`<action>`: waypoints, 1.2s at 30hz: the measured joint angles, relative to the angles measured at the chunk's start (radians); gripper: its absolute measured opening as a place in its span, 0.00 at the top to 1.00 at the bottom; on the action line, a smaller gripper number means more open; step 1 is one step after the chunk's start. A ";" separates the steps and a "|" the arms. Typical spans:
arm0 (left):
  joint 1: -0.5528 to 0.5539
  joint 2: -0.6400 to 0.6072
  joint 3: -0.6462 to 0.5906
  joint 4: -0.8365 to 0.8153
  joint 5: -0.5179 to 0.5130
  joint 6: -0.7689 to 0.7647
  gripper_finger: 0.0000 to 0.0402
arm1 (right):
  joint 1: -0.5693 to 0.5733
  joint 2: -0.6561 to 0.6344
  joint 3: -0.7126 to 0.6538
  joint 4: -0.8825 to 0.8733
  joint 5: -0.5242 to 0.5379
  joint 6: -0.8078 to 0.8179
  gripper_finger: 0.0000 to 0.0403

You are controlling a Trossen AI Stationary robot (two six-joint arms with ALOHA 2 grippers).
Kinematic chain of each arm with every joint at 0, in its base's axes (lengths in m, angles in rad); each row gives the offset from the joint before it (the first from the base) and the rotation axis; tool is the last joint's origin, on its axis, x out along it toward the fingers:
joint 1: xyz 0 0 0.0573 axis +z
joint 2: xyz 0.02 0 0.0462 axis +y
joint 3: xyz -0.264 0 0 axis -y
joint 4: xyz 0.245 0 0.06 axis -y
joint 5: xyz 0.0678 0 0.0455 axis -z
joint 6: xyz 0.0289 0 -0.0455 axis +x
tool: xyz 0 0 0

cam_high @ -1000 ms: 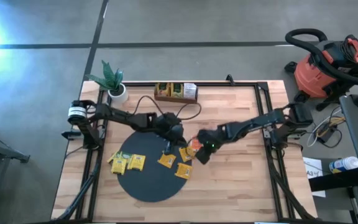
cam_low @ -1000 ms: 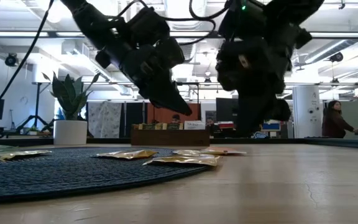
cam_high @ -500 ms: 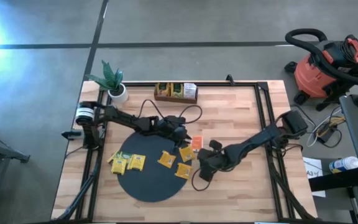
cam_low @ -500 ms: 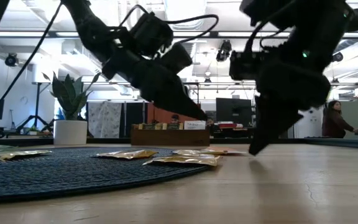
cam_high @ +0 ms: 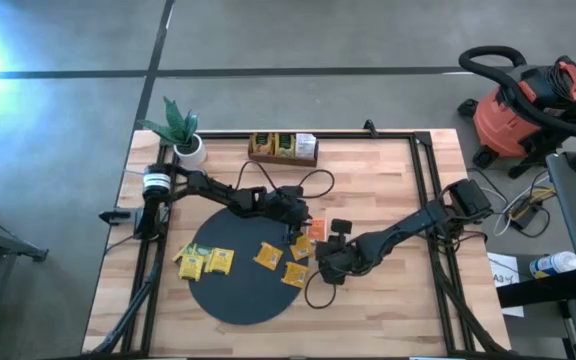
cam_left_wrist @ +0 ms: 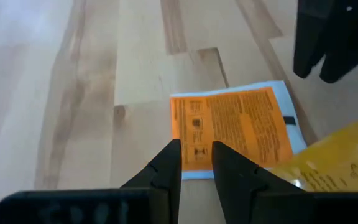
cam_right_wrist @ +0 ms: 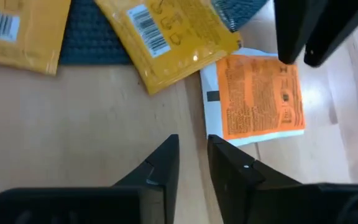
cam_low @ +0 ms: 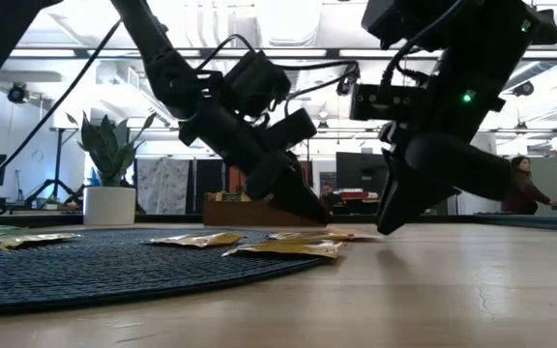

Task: Pick & Place Tea
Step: Put the white tea bag into the right section of the wooden organizer

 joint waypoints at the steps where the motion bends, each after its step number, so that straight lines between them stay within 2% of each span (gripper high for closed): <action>1: 0.001 0.000 0.000 -0.012 0.000 -0.004 0.79 | -0.001 0.005 0.001 -0.001 0.000 -0.023 0.77; 6: 0.002 0.013 0.000 -0.023 0.018 -0.074 0.79 | -0.013 0.026 0.003 0.003 0.019 -0.088 0.66; 11: 0.002 0.014 0.004 -0.043 0.101 -0.166 0.79 | -0.033 0.031 -0.003 0.006 0.027 -0.090 0.56; 16: 0.000 0.014 0.001 -0.044 0.106 -0.169 0.79 | -0.054 0.031 -0.005 0.007 0.038 -0.113 0.53; 23: 0.000 0.014 0.000 -0.047 0.131 -0.158 0.79 | -0.081 0.033 -0.006 0.008 0.036 -0.133 0.63; 32: -0.001 0.008 0.000 -0.051 0.145 -0.182 0.79 | -0.086 0.028 0.006 -0.013 -0.004 -0.144 0.87; 36: -0.001 -0.012 0.005 -0.067 0.137 -0.249 0.79 | -0.089 0.001 0.038 -0.051 -0.003 -0.119 0.95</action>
